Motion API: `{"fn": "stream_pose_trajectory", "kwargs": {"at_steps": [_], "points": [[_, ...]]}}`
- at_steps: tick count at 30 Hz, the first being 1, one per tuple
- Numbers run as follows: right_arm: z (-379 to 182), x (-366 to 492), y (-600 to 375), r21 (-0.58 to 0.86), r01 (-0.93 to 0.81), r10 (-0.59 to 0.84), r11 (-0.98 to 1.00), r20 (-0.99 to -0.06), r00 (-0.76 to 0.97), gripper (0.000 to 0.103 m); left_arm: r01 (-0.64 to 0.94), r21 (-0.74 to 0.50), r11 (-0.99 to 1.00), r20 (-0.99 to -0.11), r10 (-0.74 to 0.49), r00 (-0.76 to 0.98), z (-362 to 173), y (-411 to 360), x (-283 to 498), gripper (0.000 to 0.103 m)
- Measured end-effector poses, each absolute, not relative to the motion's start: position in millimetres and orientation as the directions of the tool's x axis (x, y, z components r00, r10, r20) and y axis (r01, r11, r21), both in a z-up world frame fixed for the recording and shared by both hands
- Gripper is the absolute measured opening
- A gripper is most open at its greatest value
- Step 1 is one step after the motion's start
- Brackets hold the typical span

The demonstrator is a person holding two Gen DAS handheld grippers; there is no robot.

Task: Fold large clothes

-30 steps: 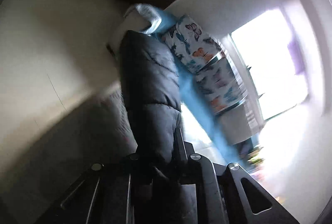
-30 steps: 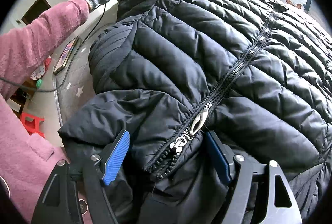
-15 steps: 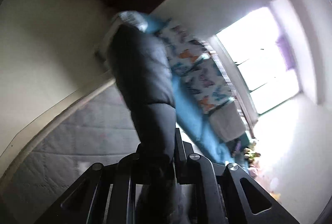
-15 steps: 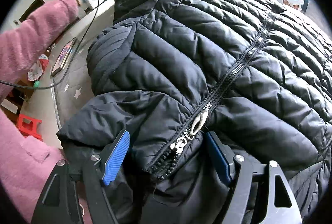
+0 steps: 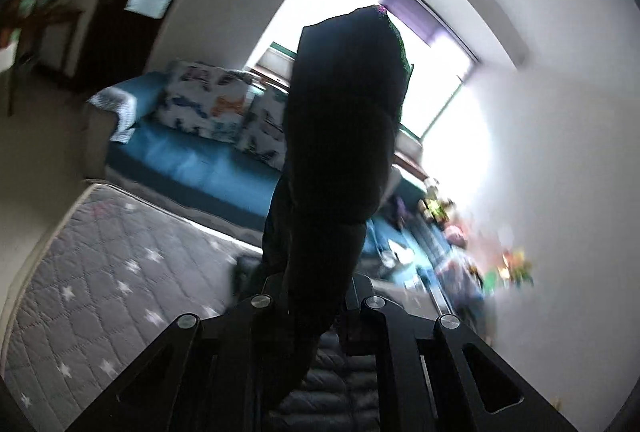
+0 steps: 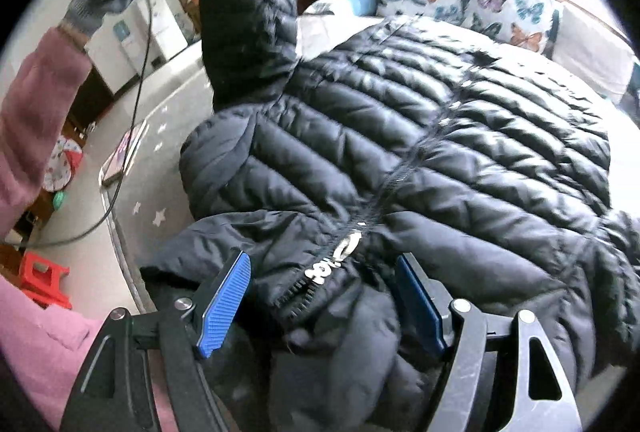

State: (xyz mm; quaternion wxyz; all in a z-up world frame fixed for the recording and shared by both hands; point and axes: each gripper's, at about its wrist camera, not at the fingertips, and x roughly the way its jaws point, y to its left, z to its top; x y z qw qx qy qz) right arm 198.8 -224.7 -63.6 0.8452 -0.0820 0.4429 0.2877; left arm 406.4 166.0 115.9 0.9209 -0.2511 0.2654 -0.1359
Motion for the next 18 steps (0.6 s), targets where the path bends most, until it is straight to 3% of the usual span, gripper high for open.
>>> {"fn": "stream_pose_trajectory", "kwargs": {"at_steps": [4,9,14,18], "points": [[-54.3,193.1,-248.7,0.125,-0.504,0.406,0.854,-0.767,0.497,0.082,0.21,-0.492,0.845,-0.438,-0.449,0.779,108.9,80.8,382.7,0.014],[-51.6,183.7,-286.0,0.161,-0.412,0.387,0.897,-0.736,0.556,0.082,0.323,-0.496,0.806,-0.497,-0.569,0.656,55.1,-23.1,337.3,0.014],[-59.5,175.0,-319.6,0.197,-0.315,0.354,0.928,-0.728,0.587,0.082,0.416,-0.429,0.802,-0.641,-0.595,0.485,-28.9,-132.9,315.9,0.015],[-65.9,170.1,-339.3,0.222,-0.271,0.344,0.937,-0.731,0.59,0.082,0.444,-0.356,0.822,-0.764,-0.53,0.369,-105.0,-201.2,304.9,0.015]]}}
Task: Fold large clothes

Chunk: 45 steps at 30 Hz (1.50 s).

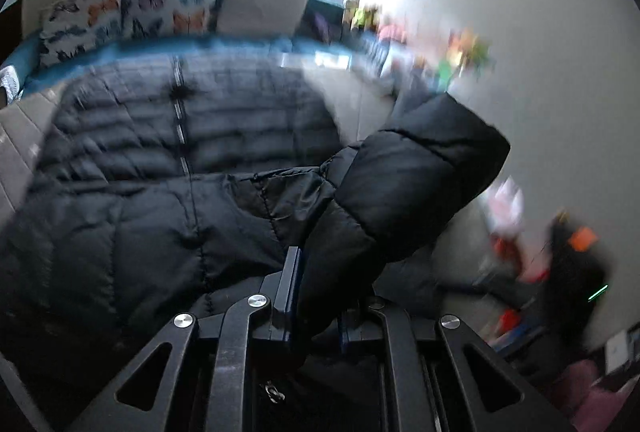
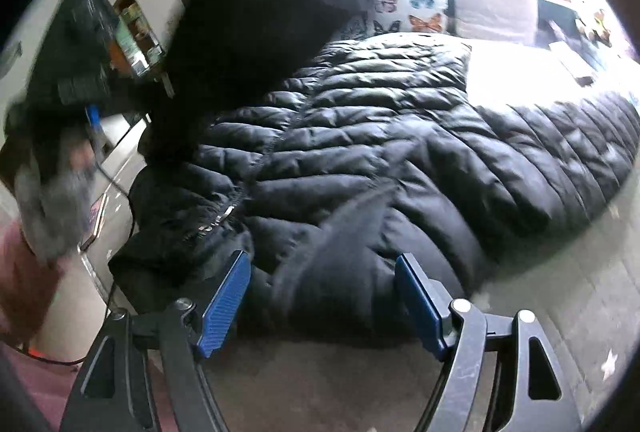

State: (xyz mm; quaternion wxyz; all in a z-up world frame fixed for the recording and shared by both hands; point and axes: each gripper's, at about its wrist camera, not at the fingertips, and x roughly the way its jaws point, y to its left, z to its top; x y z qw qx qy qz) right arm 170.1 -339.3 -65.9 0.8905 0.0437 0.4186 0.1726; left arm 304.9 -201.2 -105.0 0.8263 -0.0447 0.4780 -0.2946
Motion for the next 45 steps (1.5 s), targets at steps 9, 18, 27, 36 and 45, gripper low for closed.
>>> {"fn": "stream_pose_trajectory", "kwargs": {"at_steps": [9,18,27,36,45], "points": [[-58.6,169.0,-354.3,0.219,-0.229,0.315,0.948,-0.728,0.609,0.082,0.494,-0.299,0.816,-0.795,-0.5,0.345,-163.1,-210.5,314.1,0.032],[-16.9,177.1,-345.1,0.151,-0.254,0.288,0.955,-0.669,0.685,0.082,0.57,-0.339,0.748,-0.696,-0.607,0.383,-25.3,-173.7,251.3,0.071],[2.5,206.7,-299.1,0.111,-0.349,0.336,0.931,-0.637,0.693,0.082,0.257,-0.279,0.925,-0.723,-0.379,0.577,-2.5,-36.0,299.8,0.072],[-49.3,247.2,-278.2,0.137,-0.351,0.331,0.926,-0.742,0.583,0.082,0.164,-0.291,0.943,-0.786,-0.333,0.52,-67.9,27.6,320.3,0.071],[-76.1,249.5,-311.4,0.168,-0.27,0.293,0.948,-0.791,0.537,0.079,0.235,-0.212,0.949,-0.802,-0.306,0.512,-104.6,14.6,326.0,0.072]]}}
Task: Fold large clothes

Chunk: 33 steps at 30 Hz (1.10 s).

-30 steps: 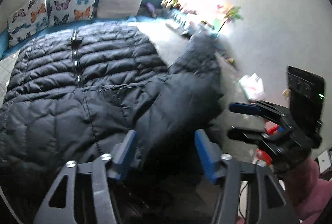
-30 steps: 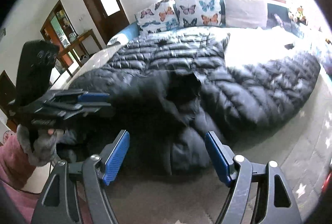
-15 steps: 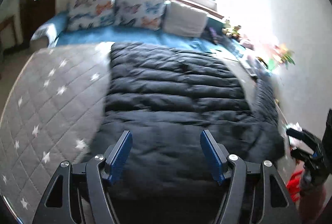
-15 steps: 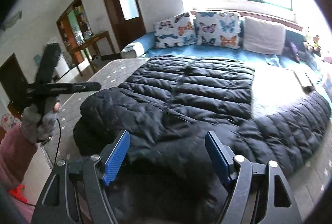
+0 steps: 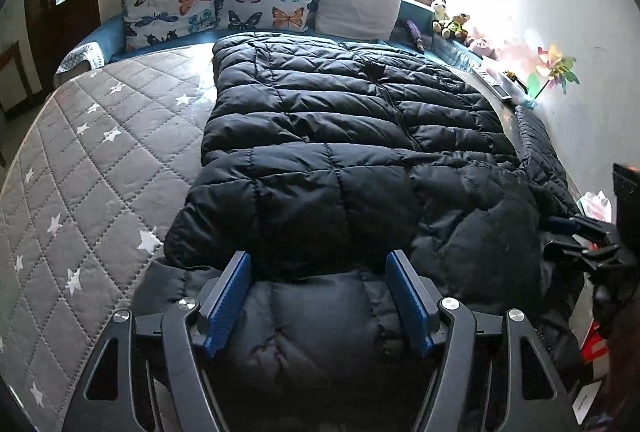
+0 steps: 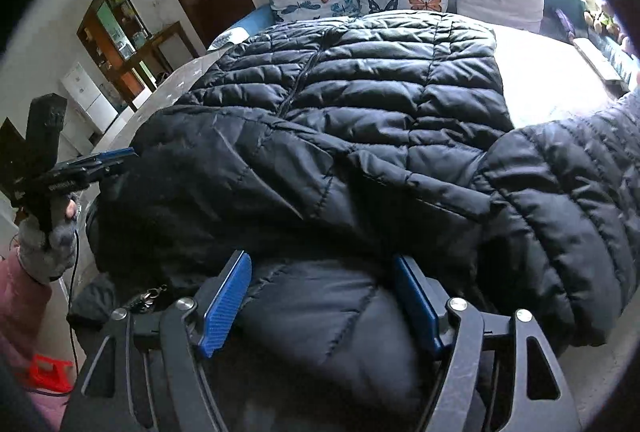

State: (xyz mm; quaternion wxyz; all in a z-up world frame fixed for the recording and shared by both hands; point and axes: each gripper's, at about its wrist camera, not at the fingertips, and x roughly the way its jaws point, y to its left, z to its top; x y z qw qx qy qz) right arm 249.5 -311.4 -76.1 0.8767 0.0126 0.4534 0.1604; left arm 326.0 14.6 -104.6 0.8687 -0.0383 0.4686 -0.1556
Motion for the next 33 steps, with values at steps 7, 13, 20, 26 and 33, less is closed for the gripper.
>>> {"fn": "stream_pose_trajectory", "kwargs": {"at_steps": [7,13,20,26,33], "points": [[-59.2,245.5,-309.5,0.177,-0.293,0.321,0.94,-0.754,0.573,0.079,0.289,-0.166,0.943,-0.811,-0.297,0.504,-102.2,-9.1,320.0,0.072],[-76.7,250.8,-318.5,0.193,-0.297,0.332,0.935,-0.772,0.542,0.079,0.313,-0.119,0.942,-0.825,-0.269,0.496,-94.5,-24.7,317.5,0.073],[-35.8,242.7,-408.5,0.206,-0.119,0.232,0.971,-0.702,0.673,0.079,0.388,-0.206,0.898,-0.808,-0.38,0.45,-74.2,-62.8,318.8,0.073],[-37.2,251.9,-532.7,0.253,0.188,0.051,0.949,-0.712,0.701,0.079,0.5,-0.199,0.843,-0.823,-0.421,0.381,-77.7,-132.7,318.9,0.073],[-60.0,274.9,-612.4,0.418,0.326,0.081,0.848,-0.711,0.699,0.079,0.575,-0.211,0.791,-0.841,-0.446,0.306,-85.8,-191.9,319.9,0.073]]}}
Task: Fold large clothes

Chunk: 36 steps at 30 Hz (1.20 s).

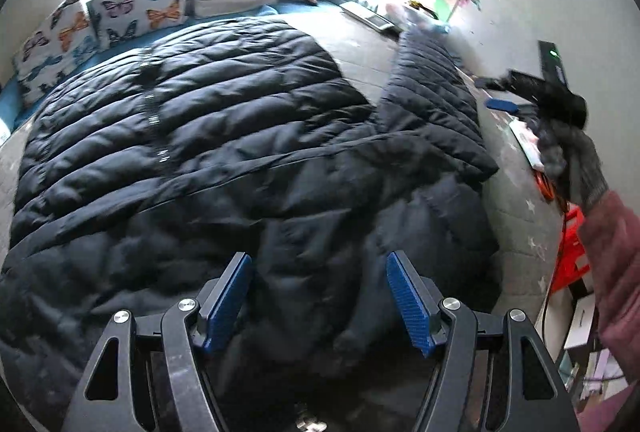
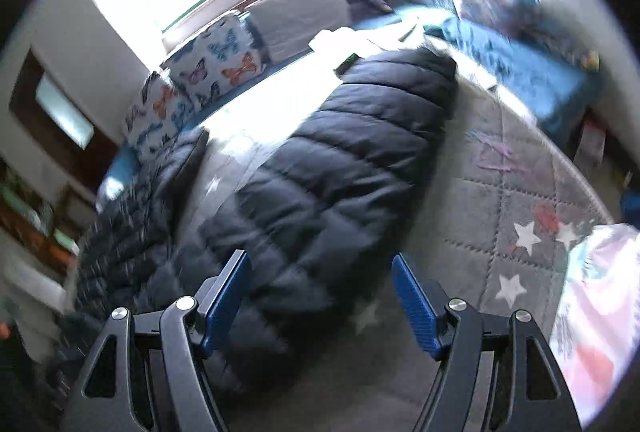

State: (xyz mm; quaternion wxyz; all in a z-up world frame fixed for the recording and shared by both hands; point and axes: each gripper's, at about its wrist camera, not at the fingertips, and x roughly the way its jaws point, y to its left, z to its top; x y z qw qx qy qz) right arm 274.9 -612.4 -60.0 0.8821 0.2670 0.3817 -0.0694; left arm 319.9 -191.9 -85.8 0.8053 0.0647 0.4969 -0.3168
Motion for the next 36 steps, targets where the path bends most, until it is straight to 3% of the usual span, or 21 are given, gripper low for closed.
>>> {"fn": "stream_pose_trajectory", "kwargs": {"at_steps": [6,12,17,20,30,36], "points": [[-77.8,298.4,-642.4,0.556,0.326,0.178,0.764,-0.668,0.722,0.079,0.59,-0.254,0.767,-0.841,-0.476,0.257,-90.3,-217.6,325.9,0.073],[-91.8,310.6,-663.7,0.695,0.299,0.258,0.654,-0.576,0.775,0.062,0.591,-0.284,0.755,-0.841,-0.493,0.225,-93.6,-229.5,335.6,0.073],[-105.0,313.8,-673.8,0.801,0.25,0.342,0.543,-0.484,0.806,0.025,0.59,-0.3,0.749,-0.84,-0.501,0.209,-94.4,-238.1,342.8,0.073],[-94.1,305.8,-673.2,0.824,0.21,0.347,0.526,-0.434,0.832,0.016,0.591,-0.317,0.742,-0.831,-0.518,0.205,-92.2,-243.1,344.4,0.073],[2.4,287.7,-621.8,0.746,0.06,0.321,0.663,-0.356,0.877,0.014,0.591,-0.35,0.727,-0.818,-0.545,0.185,-104.7,-265.1,355.1,0.072],[59.3,278.0,-540.6,0.639,-0.084,0.376,0.764,-0.336,0.864,0.014,0.535,-0.428,0.728,-0.758,-0.612,0.227,-73.1,-210.7,345.9,0.072]]}}
